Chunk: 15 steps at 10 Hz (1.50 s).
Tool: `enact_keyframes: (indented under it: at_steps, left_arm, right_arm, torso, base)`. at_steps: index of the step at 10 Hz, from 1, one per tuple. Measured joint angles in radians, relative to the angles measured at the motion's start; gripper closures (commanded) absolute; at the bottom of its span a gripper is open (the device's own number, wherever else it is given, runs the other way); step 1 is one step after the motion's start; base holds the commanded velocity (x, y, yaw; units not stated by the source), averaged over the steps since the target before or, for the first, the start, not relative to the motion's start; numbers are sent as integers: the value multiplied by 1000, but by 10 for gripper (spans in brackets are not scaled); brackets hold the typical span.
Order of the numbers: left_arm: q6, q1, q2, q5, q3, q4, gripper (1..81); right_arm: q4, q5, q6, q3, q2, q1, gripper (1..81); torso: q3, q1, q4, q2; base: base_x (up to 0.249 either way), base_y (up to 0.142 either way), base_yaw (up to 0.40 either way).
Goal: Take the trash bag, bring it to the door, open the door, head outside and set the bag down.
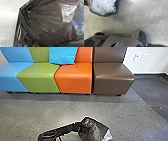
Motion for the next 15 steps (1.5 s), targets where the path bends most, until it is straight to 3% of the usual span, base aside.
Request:
enact_keyframes:
  at_steps: [5,7,11,12,14,15]
  left_arm:
    - [4,23,14,-62,-2,0,10]
    - [4,17,17,-86,-2,-3,10]
    - [4,14,39,-89,-45,-12,10]
    - [5,25,39,-103,-51,-14,10]
    - [6,72,50,-192,-59,-3,10]
    - [6,77,53,-201,-59,2,10]
  right_arm:
    - [1,4,0,-5,0,7,10]
    - [1,7,0,-6,-1,7,10]
    - [1,8,0,-6,-1,7,10]
    - [1,8,0,-6,-4,7,10]
    - [1,8,0,-6,-4,7,10]
    - [1,8,0,-6,-4,7,10]
  torso:
    - [-20,0,0,0]
    - [-55,0,0,0]
    - [-84,0,0,0]
    - [-83,0,0,0]
    - [-83,0,0,0]
    - [-83,0,0,0]
  base:
    - [0,0,0]
    - [0,0,0]
    - [0,0,0]
    - [0,0,0]
    - [0,0,0]
    - [0,0,0]
